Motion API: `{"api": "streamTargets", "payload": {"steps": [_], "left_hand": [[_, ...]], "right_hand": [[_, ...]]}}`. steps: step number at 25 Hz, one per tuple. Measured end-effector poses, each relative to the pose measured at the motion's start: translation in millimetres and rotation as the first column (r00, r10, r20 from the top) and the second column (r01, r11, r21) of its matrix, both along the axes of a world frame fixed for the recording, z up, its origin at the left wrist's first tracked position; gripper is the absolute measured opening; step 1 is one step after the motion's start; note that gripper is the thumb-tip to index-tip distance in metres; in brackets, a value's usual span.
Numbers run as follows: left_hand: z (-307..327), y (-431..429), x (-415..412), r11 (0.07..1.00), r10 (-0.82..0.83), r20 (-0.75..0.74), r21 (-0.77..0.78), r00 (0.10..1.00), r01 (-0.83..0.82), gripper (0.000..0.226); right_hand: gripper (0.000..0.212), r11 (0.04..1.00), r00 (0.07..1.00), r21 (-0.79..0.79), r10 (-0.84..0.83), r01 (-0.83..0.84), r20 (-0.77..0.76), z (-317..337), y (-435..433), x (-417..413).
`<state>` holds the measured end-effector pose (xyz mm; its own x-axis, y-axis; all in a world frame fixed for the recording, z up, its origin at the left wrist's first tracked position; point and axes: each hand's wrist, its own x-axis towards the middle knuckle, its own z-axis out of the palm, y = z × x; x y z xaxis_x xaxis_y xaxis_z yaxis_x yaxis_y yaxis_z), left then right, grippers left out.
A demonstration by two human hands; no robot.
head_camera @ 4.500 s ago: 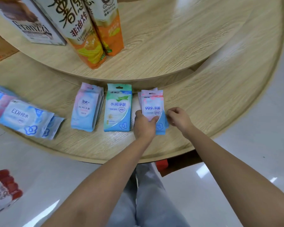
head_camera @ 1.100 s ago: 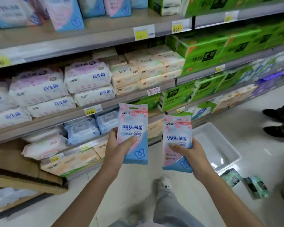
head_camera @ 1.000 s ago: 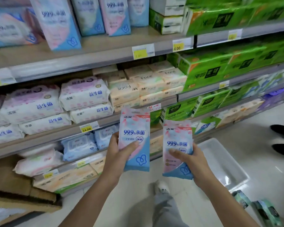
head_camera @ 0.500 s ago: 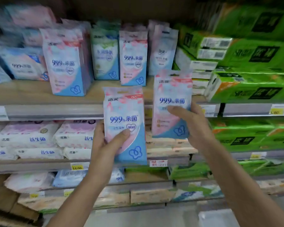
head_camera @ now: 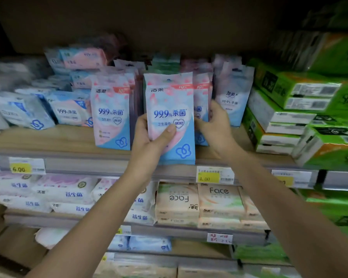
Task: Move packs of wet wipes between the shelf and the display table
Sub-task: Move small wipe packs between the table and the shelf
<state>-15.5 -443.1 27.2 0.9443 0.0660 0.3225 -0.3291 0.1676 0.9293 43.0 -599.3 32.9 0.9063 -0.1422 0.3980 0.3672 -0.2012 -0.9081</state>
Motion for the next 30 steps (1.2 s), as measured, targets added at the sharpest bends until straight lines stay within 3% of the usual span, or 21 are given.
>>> {"api": "streamTargets", "payload": {"steps": [1, 3, 5, 6, 8, 10, 11, 12, 14, 16, 18, 23, 25, 27, 30], "left_hand": [[-0.7, -4.0, 6.4, 1.0, -0.005, -0.003, 0.013, 1.0, 0.005, 0.037], [0.5, -15.4, 16.6, 1.0, -0.024, 0.0, 0.017, 1.0, 0.024, 0.037], [3.8, -28.8, 25.8, 0.998, -0.05, -0.007, 0.029, 0.999, 0.05, 0.034], [4.3, -34.6, 30.7, 0.997, -0.061, -0.006, 0.037, 0.998, 0.061, 0.033], [0.3, -44.5, 40.1, 0.995, -0.027, 0.026, 0.097, 0.999, 0.024, 0.038], [-4.1, -50.1, 43.9, 0.945, 0.111, 0.101, 0.296, 0.989, -0.137, 0.057], [-5.2, -51.0, 44.5, 0.896, 0.175, 0.134, 0.388, 0.975, -0.215, 0.065], [-6.1, -51.7, 47.3, 0.853, 0.213, 0.148, 0.453, 0.966, -0.258, 0.068], [-5.3, -50.7, 49.7, 0.855, 0.138, 0.098, 0.491, 0.986, -0.169, 0.077], [-5.2, -47.1, 54.9, 0.95, -0.083, -0.04, 0.297, 0.996, 0.091, 0.075], [-8.7, -39.5, 63.9, 0.962, -0.195, -0.106, 0.174, 0.975, 0.211, 0.07], [-12.8, -32.9, 79.1, 0.965, -0.132, -0.069, 0.221, 0.989, 0.144, 0.069], [-7.4, -31.9, 72.0, 0.972, -0.125, -0.077, 0.188, 0.989, 0.137, 0.066], [-1.3, -29.2, 60.5, 0.971, -0.013, -0.056, 0.239, 0.998, 0.026, 0.058], [8.9, -18.0, 38.3, 0.916, 0.169, 0.116, 0.349, 0.979, -0.199, 0.045]], "right_hand": [[0.037, 0.988, 0.992, -0.099, -0.117, 0.121, 0.041, -3.1, -2.1, 1.8], [0.052, 0.872, 0.929, -0.324, -0.322, 0.366, 0.182, -9.5, -10.5, 4.8], [0.056, 0.828, 0.929, -0.423, -0.311, 0.368, 0.2, -11.3, -20.4, 4.9], [0.047, 0.889, 0.962, -0.368, -0.242, 0.273, 0.13, -11.7, -24.1, 5.3], [0.027, 0.998, 0.996, -0.061, -0.039, 0.034, -0.081, -7.9, -26.1, -1.7], [0.037, 0.96, 0.974, 0.256, 0.155, -0.11, -0.164, -6.6, -25.1, -6.0], [0.042, 0.934, 0.964, 0.323, 0.211, -0.151, -0.16, -5.5, -22.2, -9.2], [0.044, 0.926, 0.957, 0.329, 0.247, -0.186, -0.154, -5.8, -18.4, -12.2], [0.048, 0.934, 0.949, 0.284, 0.268, -0.215, -0.163, -4.6, -8.9, -18.2], [0.057, 0.944, 0.95, 0.249, 0.262, -0.216, -0.169, -6.1, -6.4, -16.7], [0.058, 0.945, 0.946, 0.231, 0.273, -0.23, -0.174, -6.1, -5.0, -14.0], [0.057, 0.962, 0.963, 0.186, 0.229, -0.201, -0.145, -4.0, 2.1, -5.7], [0.056, 0.972, 0.967, 0.171, 0.19, -0.161, -0.168, -4.1, -0.1, -7.8], [0.055, 0.993, 0.983, 0.11, 0.059, -0.04, -0.175, -3.6, -2.0, -13.6], [0.039, 0.957, 0.958, -0.05, -0.284, 0.285, 0.023, -1.5, -4.2, -29.2]]}}
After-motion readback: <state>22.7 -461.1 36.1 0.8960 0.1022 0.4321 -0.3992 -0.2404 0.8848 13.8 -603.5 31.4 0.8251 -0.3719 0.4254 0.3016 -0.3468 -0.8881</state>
